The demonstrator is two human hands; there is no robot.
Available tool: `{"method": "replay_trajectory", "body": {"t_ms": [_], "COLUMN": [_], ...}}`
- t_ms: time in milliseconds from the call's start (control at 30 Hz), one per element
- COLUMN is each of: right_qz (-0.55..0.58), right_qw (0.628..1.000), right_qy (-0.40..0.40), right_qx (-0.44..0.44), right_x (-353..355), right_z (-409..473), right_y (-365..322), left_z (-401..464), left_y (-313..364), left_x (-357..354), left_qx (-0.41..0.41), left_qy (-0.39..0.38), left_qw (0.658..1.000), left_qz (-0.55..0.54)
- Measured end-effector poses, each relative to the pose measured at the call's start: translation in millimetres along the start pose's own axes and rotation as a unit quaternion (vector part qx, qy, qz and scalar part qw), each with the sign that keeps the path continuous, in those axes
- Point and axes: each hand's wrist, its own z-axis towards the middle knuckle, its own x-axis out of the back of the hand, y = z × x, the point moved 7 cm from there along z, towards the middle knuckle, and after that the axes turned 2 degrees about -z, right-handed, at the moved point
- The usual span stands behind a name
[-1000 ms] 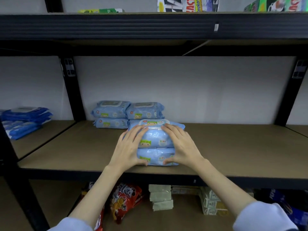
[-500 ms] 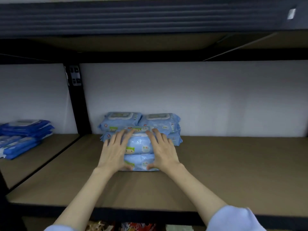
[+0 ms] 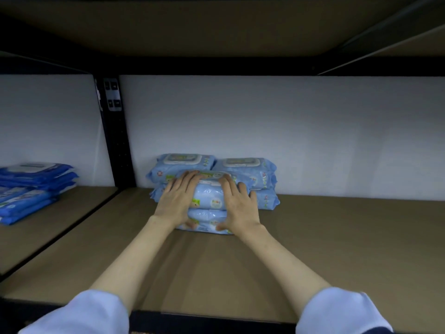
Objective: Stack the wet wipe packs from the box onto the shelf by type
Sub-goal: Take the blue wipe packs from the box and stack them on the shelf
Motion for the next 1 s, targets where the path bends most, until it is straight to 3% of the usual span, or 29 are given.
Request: {"method": "replay_trajectory", "body": {"t_ms": [167,300,500,700,900,1000], "right_qz": [0.017,0.079,0.093,-0.005,-0.034,-0.020], "right_qw": [0.999,0.995,0.992,0.995,0.994,0.995], "right_qy": [-0.024,0.015,0.025,0.035,0.083,0.068], "right_qx": [0.033,0.058,0.081,0.094,0.069,0.070], "right_x": [10.2,26.7,27.9,20.5,9.7,10.3], "right_z": [-4.0,-1.7,14.7,0.0,-0.3,-0.2], "right_y": [7.8,23.9,28.8,22.9,18.7,19.0], "left_z": [-5.8,-11.1,-6.6,-17.9,-22.5,-20.0], "left_y": [-5.8,-26.2,-28.2,-20.6,-16.4,-15.6], "left_x": [2.2,7.1,9.0,8.7,4.7,7.1], "left_qx": [-0.015,-0.001,0.010,-0.053,-0.043,-0.036], "left_qy": [-0.009,0.047,0.049,0.071,0.090,0.117], "left_qw": [1.000,0.997,0.996,0.993,0.992,0.989], "left_qz": [-0.011,-0.062,-0.070,0.072,0.072,0.085]}}
